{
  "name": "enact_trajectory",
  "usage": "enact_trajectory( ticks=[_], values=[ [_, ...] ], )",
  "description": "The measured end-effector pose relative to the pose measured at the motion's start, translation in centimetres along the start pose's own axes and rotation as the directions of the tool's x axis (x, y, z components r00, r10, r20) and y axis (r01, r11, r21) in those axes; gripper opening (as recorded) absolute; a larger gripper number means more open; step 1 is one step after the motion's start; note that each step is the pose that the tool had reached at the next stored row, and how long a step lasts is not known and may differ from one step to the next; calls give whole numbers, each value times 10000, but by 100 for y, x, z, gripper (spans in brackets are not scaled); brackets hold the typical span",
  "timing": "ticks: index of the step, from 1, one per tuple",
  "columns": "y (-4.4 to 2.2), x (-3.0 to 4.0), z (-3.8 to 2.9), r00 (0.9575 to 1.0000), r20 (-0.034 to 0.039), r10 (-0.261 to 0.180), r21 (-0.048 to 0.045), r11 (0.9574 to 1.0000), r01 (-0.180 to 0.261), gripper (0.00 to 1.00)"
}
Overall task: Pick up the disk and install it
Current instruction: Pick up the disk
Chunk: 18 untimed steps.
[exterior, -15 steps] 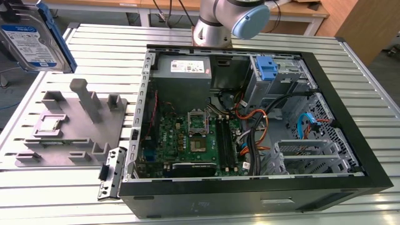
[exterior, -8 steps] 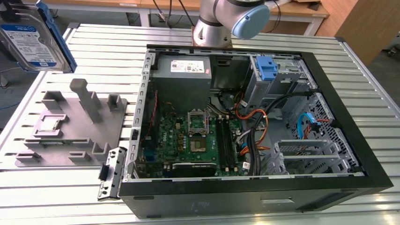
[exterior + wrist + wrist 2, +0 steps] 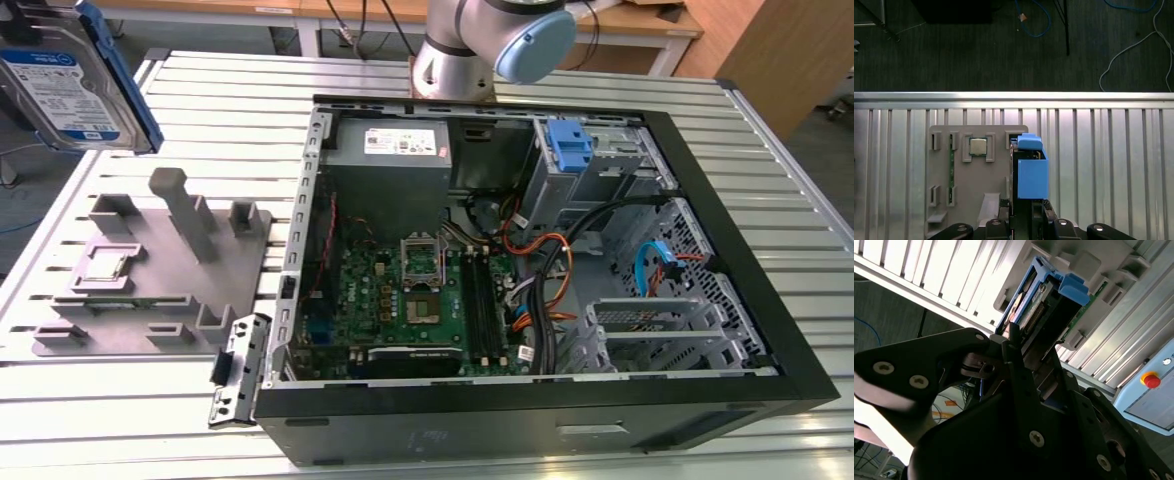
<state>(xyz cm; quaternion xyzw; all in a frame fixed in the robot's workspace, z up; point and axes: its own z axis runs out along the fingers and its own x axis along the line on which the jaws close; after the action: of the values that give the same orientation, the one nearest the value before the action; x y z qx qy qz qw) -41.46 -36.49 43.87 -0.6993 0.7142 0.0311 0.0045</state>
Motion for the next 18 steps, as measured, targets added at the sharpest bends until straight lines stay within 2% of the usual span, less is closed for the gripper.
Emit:
enact_trajectory(
  ticks=[12, 18],
  values=[
    [0, 0, -10, 10000, 0, 0, 0, 10000, 0, 35],
    [2, -4, -70, 10000, -1, 0, -3, 10000, 0, 35]
  ],
)
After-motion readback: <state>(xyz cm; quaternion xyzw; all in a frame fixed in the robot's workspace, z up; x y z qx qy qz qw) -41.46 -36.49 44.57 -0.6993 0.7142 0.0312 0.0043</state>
